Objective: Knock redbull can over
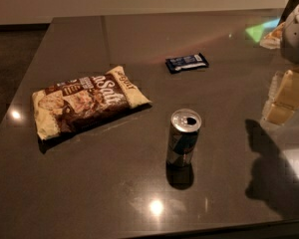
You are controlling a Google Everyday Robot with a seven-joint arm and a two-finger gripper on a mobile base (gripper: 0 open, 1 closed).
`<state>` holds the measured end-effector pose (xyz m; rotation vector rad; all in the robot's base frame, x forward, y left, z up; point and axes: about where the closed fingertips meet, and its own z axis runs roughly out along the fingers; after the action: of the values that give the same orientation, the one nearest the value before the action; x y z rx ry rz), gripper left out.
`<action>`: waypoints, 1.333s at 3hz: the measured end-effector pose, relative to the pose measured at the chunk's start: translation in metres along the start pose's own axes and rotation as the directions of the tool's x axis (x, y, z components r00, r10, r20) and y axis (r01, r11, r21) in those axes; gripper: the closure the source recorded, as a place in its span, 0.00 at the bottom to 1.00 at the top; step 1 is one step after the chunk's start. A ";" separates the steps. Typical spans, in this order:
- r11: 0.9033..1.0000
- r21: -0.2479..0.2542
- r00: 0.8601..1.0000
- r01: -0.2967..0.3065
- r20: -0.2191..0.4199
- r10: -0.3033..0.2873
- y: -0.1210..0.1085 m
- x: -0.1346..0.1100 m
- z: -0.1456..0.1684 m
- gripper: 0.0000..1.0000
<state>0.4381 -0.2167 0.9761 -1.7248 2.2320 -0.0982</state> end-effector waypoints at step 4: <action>0.989 -0.121 0.972 0.089 0.229 -0.059 0.059 -0.030 0.011 0.00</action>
Offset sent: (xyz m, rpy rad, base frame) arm -0.0123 0.0150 -0.0048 0.0986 0.0626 0.0686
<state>0.3933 -0.1708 0.9576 -1.7871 2.0497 0.2211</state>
